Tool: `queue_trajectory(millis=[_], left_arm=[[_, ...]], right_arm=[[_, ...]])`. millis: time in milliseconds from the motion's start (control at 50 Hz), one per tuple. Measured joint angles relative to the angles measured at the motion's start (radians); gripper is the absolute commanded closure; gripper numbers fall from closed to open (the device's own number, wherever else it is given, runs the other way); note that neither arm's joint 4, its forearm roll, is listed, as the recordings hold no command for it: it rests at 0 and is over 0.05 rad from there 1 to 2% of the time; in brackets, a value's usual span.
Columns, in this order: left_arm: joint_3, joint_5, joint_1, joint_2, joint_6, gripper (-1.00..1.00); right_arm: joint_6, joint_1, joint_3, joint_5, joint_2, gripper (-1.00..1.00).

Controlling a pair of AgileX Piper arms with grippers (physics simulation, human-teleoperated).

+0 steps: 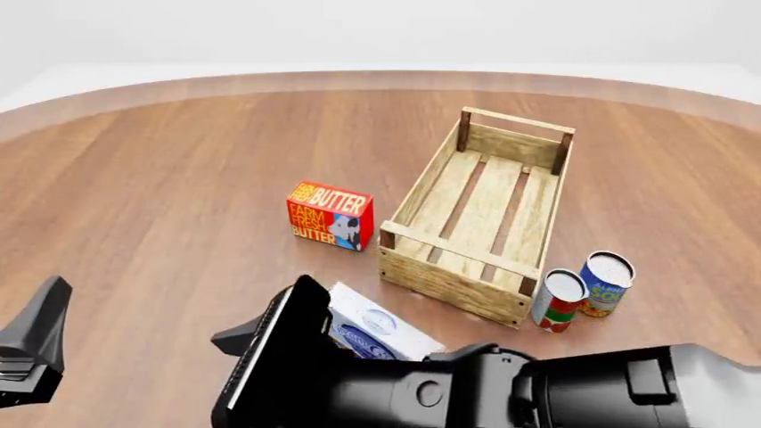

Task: Pick up the ketchup, and put it in the wooden tray.

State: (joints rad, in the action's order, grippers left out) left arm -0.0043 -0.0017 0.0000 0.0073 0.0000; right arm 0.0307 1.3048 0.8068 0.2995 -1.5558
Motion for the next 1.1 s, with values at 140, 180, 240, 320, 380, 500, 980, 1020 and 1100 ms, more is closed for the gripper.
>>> queue_trajectory(millis=[140,180,240,320,380,500,980,1020,1100], left_arm=[[0.000,0.000,0.000,0.000,0.000,-1.00],[0.000,0.000,0.000,0.000,0.000,-1.00],[0.000,0.000,0.000,0.000,0.000,-1.00],[0.000,0.000,0.000,0.000,0.000,-1.00],[0.000,0.000,0.000,0.000,0.000,-1.00],[0.000,0.000,0.000,0.000,0.000,-1.00],[0.000,0.000,0.000,0.000,0.000,-1.00],[0.000,0.000,0.000,0.000,0.000,-1.00],[0.000,0.000,0.000,0.000,0.000,-1.00]], right_arm=[[0.005,0.034,0.048,-0.015,-0.035,-1.00],[0.006,0.044,0.061,-0.018,-0.046,-1.00],[0.009,0.057,0.080,-0.023,-0.064,-1.00],[0.017,0.070,0.103,-0.026,-0.089,-1.00],[0.025,0.077,0.119,-0.028,-0.106,-1.00],[0.038,0.091,0.151,-0.032,-0.141,-1.00],[0.079,0.084,0.221,-0.011,-0.249,-1.00],[0.079,0.085,0.226,-0.008,-0.258,-1.00],[0.079,0.089,0.237,-0.003,-0.277,-1.00]])
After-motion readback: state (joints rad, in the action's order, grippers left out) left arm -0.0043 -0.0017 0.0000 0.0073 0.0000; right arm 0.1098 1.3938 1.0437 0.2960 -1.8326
